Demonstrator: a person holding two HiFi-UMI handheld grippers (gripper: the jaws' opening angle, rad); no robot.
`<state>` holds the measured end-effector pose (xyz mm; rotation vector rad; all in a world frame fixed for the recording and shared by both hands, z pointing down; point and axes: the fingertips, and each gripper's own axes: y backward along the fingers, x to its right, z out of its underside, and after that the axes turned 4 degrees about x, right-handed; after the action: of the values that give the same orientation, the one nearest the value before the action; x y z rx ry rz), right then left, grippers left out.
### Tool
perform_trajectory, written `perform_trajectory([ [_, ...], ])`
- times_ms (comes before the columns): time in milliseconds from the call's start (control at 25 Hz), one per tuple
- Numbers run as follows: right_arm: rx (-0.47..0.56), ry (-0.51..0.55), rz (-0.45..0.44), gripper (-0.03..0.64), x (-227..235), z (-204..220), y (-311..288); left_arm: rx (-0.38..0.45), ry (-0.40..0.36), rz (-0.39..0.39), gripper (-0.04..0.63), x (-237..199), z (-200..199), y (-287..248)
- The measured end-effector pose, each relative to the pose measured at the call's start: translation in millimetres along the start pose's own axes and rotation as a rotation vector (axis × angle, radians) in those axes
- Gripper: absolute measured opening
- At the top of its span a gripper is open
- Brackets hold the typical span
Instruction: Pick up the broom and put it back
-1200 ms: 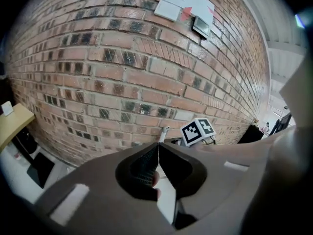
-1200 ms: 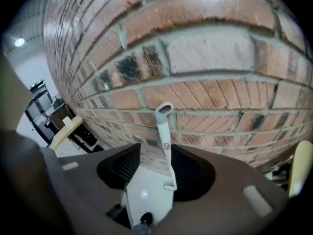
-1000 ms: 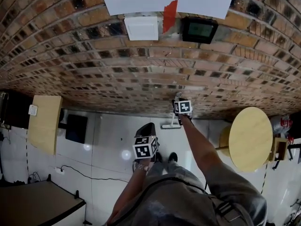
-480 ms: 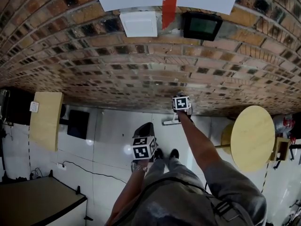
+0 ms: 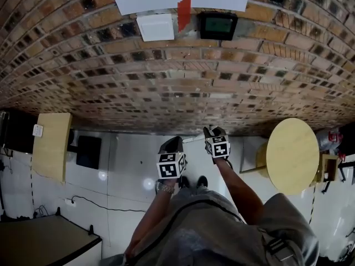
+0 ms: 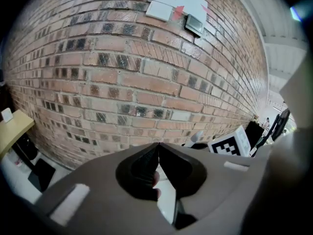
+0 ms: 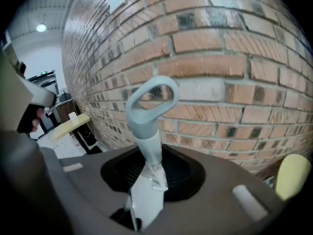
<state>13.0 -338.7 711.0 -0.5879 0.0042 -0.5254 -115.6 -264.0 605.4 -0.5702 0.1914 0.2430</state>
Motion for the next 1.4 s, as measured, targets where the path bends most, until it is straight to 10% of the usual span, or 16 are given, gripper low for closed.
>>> perform_trajectory([
  [440,0.096,0.063,-0.057,0.098,-40,-84,90,0.077,-0.082,0.096,0.043,44,-29,3],
  [1400,0.034,0.114,-0.05,0.098,-37,-63,96,0.093,-0.071,0.124,0.009,55,-37,4],
])
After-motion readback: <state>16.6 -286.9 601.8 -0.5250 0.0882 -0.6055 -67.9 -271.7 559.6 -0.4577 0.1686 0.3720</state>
